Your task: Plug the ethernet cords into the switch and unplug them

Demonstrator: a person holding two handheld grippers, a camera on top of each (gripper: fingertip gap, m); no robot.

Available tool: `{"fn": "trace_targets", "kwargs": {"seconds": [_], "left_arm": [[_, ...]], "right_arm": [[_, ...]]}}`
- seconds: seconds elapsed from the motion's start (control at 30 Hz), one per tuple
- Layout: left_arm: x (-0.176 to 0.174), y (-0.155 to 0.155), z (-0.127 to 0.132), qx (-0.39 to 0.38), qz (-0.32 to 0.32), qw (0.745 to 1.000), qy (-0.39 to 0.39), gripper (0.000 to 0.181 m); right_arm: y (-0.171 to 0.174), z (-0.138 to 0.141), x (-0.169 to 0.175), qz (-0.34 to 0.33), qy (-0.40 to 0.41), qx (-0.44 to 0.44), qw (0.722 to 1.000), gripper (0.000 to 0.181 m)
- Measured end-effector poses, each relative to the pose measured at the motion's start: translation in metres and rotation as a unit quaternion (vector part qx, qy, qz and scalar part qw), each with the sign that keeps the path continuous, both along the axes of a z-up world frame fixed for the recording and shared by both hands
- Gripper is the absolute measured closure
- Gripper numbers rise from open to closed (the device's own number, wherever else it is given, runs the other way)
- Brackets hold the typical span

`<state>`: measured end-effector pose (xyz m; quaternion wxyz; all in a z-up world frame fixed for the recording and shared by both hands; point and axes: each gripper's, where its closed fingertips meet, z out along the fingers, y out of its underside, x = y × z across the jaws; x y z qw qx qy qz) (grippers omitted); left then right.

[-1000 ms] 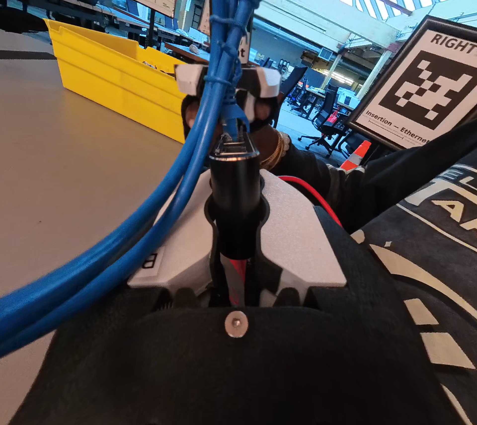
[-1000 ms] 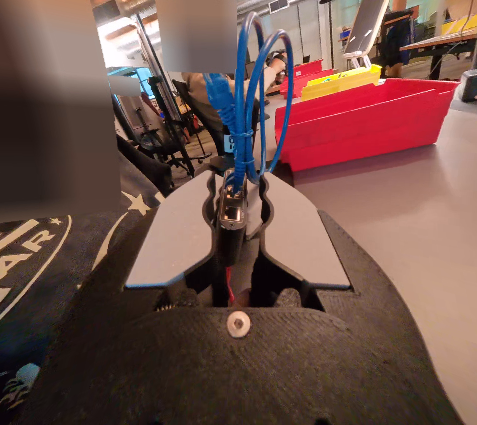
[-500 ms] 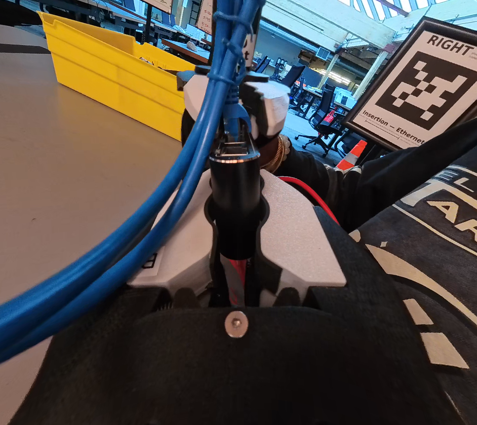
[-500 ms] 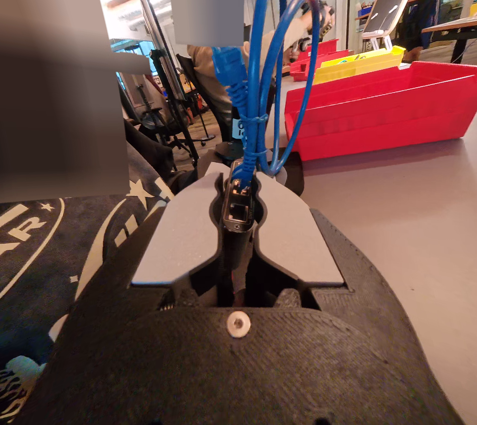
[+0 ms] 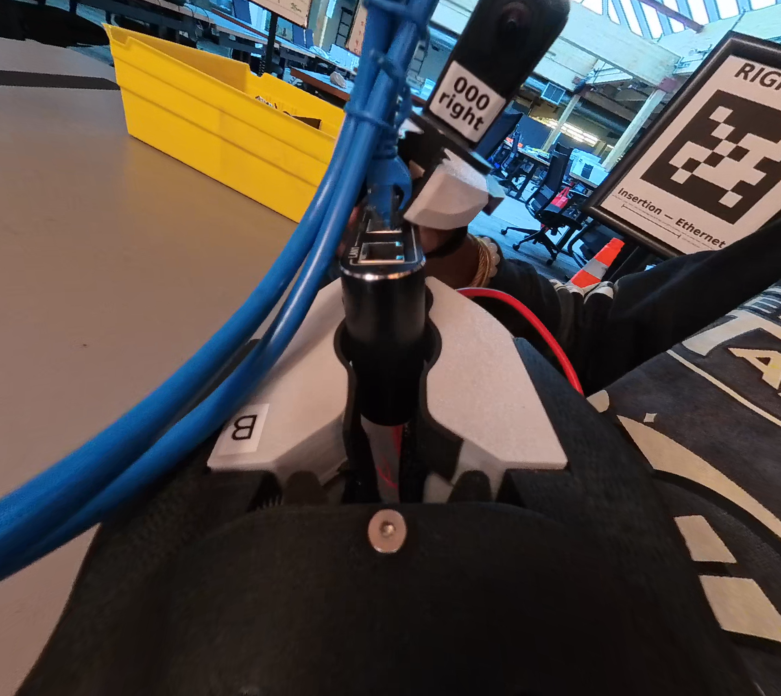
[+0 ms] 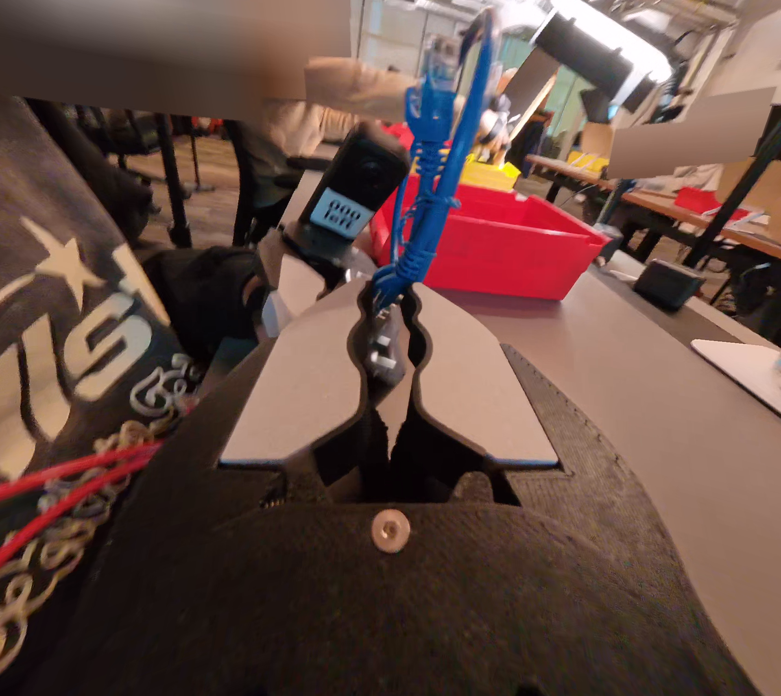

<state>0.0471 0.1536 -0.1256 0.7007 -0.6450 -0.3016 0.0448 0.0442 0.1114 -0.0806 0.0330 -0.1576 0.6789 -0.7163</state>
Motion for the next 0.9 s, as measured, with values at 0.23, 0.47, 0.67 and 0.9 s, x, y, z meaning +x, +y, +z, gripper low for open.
{"fn": "trace_targets", "kwargs": {"seconds": [0.23, 0.47, 0.67, 0.9], "left_arm": [[0.004, 0.005, -0.001, 0.008, -0.019, 1.0, -0.011, 0.155], [-0.005, -0.009, 0.004, 0.029, 0.021, 0.999, -0.007, 0.154], [-0.005, -0.012, 0.006, 0.044, 0.022, 0.999, -0.012, 0.155], [-0.006, -0.013, 0.006, 0.047, 0.025, 0.999, -0.011, 0.155]], "right_arm": [[0.056, 0.056, -0.069, -0.123, -0.068, -0.109, 0.984, 0.169], [0.159, 0.101, -0.122, -0.32, -0.029, -0.077, 0.944, 0.169], [0.248, 0.077, -0.147, -0.434, -0.063, 0.037, 0.898, 0.168], [0.283, 0.043, -0.15, -0.377, -0.188, 0.059, 0.905, 0.169]]}}
